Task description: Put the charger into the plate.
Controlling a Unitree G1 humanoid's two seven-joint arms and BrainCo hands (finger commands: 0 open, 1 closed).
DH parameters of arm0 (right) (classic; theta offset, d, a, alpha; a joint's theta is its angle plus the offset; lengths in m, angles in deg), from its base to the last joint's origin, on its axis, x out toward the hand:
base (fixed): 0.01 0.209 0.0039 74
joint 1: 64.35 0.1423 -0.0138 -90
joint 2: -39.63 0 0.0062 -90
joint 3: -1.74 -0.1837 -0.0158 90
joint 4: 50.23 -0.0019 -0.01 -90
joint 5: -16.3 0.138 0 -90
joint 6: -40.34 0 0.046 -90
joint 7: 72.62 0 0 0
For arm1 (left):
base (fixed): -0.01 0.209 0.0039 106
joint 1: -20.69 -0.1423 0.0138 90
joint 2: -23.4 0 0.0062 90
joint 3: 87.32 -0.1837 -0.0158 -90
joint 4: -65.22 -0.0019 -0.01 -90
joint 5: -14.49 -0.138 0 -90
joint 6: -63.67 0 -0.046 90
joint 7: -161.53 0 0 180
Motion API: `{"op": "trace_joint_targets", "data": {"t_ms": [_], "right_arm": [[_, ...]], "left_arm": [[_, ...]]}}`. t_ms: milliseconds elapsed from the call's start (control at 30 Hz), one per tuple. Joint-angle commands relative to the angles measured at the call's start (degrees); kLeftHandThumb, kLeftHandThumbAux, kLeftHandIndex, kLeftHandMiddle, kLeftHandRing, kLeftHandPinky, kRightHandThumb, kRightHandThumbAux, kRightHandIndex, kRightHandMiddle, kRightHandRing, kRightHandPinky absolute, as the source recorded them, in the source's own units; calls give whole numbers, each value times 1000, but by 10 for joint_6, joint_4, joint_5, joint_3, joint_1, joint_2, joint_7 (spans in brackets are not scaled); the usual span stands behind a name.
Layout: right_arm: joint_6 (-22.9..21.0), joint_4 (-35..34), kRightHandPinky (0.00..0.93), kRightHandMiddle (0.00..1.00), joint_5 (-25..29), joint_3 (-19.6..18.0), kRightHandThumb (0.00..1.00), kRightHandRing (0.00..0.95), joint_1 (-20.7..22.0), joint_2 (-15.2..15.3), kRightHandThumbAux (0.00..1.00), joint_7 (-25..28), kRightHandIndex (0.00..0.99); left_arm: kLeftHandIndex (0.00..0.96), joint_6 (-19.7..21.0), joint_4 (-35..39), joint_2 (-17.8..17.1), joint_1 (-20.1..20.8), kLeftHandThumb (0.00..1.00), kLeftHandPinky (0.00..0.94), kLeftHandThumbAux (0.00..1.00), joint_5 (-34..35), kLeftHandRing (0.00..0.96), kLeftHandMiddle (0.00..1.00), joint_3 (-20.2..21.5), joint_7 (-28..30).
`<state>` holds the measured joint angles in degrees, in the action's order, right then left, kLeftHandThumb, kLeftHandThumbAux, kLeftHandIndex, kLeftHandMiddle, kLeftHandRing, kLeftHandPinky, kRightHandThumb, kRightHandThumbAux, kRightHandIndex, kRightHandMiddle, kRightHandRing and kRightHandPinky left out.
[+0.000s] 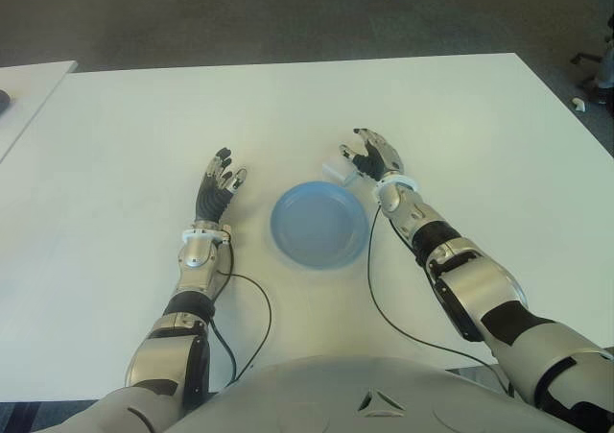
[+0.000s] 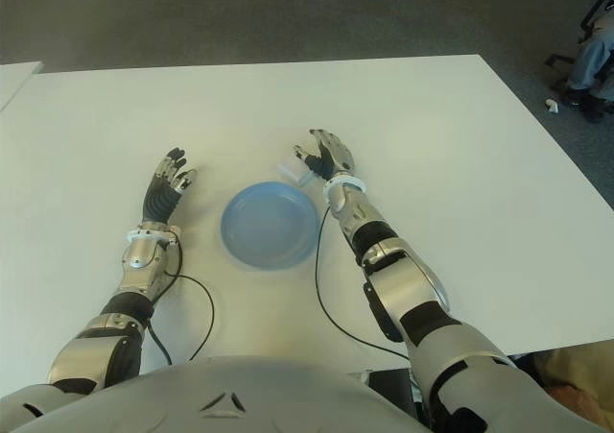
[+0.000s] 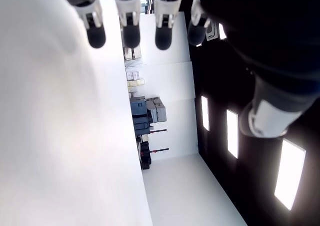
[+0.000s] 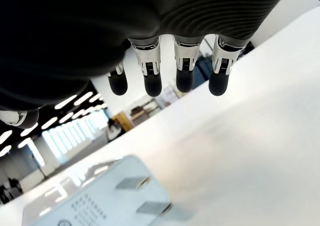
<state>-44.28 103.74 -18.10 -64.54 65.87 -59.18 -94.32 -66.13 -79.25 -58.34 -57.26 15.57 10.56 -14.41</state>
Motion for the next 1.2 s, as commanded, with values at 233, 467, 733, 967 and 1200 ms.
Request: {"op": "trace_joint_targets", "data": {"t_ms": [233,467,733,967,1200], "right_arm": [[-43,57,0,0,-34,51,328,0,33,-35,144,20,0],[-56,64,0,0,-38,66,346,0,40,-43,142,31,0],[-75,67,0,0,-52,91,351,0,49,-44,139,59,0],[-84,69,0,0,-72,118,357,0,54,-41,131,80,0],[-80,66,0,0,-90,140,357,0,56,-32,127,103,0]], "left_arm": [[27,100,-111,49,-103,87,129,583,-8,101,100,-17,2],[23,103,-107,52,-107,92,90,580,-8,93,100,-18,-1],[8,98,-105,52,-110,66,69,585,-16,79,85,-24,-6],[20,103,-108,54,-110,58,91,596,-15,91,99,-22,-14],[20,89,-104,60,-114,57,97,593,-16,93,96,-25,-13]]}}
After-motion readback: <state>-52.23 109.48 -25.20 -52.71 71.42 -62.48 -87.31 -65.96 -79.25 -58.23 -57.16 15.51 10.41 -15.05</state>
